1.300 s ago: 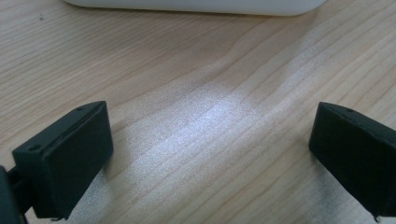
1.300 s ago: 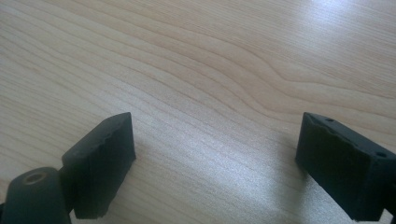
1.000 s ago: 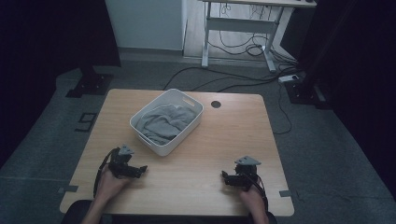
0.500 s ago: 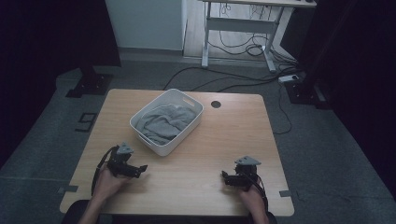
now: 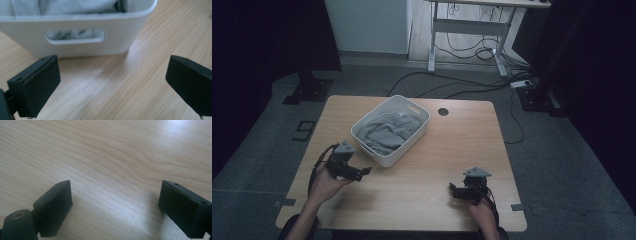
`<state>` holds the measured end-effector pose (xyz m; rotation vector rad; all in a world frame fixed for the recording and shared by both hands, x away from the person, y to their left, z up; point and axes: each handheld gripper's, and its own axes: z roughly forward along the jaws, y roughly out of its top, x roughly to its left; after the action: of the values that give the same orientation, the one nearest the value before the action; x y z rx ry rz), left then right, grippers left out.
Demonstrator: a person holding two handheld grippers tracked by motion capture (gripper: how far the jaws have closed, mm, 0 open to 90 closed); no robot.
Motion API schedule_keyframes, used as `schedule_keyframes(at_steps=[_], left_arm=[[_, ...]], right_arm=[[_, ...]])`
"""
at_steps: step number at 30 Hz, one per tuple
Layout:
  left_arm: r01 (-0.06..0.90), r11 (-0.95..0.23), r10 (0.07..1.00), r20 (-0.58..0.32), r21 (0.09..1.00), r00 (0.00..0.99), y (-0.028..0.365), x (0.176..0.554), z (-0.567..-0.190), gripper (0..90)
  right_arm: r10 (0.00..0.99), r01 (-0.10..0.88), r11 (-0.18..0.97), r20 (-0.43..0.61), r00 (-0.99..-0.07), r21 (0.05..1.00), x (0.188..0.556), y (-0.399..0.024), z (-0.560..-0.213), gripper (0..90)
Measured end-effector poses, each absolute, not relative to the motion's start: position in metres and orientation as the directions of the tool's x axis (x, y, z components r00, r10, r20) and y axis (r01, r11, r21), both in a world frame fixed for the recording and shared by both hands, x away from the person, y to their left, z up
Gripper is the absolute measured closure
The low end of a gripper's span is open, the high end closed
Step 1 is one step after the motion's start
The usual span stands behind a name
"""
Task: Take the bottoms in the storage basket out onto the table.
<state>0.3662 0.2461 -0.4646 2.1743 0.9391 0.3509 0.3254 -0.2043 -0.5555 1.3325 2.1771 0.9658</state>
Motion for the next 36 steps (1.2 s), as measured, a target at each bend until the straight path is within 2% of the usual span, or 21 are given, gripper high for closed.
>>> schedule_keyframes(at_steps=[9,17,36], left_arm=[[0.5,-0.44,0.699,-0.064,0.746,0.712,0.237,0.391,-0.44,0.0],[0.48,-0.465,0.692,-0.034,0.744,0.721,0.219,0.423,-0.421,0.0],[0.473,-0.49,0.692,-0.004,0.732,0.722,0.169,0.496,-0.409,0.0]], right_arm=[[0.888,0.604,0.304,0.011,-0.46,0.736,0.325,-0.204,-0.556,11.4],[0.888,0.602,0.305,0.009,-0.461,0.738,0.326,-0.204,-0.556,11.4],[0.888,0.603,0.304,0.011,-0.46,0.738,0.325,-0.204,-0.556,11.4]])
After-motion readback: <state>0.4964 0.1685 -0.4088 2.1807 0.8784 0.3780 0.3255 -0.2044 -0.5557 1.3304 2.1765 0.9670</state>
